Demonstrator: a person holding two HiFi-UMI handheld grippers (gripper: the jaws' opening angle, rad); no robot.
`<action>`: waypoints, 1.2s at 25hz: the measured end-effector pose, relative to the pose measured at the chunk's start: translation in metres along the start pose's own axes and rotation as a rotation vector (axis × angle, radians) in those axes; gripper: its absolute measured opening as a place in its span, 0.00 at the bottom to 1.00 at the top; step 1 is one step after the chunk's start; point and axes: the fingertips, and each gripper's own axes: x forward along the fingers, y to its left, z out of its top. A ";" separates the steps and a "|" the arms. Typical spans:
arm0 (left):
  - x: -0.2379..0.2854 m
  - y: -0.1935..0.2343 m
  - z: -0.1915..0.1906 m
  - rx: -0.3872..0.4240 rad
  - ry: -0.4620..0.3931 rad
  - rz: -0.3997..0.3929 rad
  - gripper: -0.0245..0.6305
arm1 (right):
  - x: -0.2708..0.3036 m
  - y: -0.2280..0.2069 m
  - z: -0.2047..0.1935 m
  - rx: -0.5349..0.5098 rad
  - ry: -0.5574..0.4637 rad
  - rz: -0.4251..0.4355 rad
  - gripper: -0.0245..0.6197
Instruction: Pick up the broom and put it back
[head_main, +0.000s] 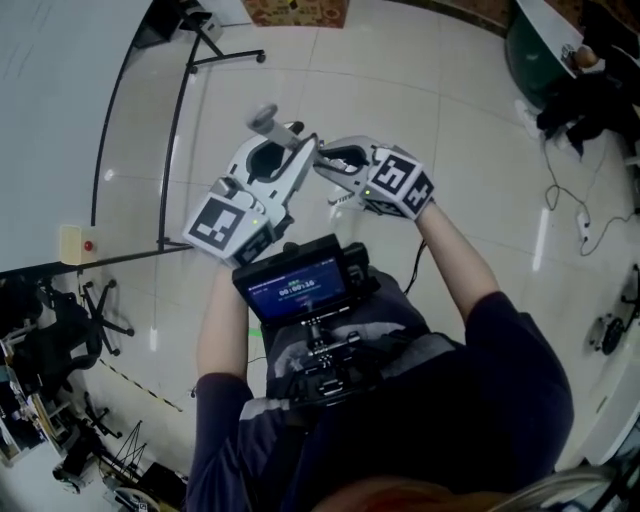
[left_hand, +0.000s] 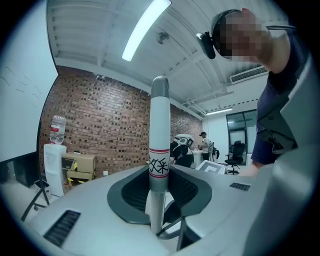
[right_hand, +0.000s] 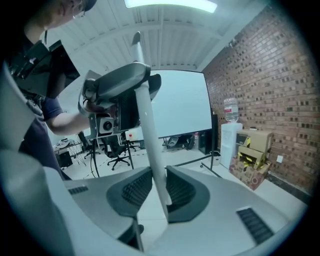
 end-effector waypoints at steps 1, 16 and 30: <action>-0.003 0.003 0.000 -0.006 -0.008 0.008 0.18 | 0.002 -0.002 0.001 -0.007 0.004 -0.010 0.20; -0.049 0.074 0.003 -0.036 -0.135 0.043 0.19 | 0.067 -0.025 0.032 -0.075 0.056 -0.114 0.21; -0.203 0.205 -0.017 -0.123 -0.174 0.144 0.19 | 0.256 0.040 0.077 -0.118 0.138 0.039 0.21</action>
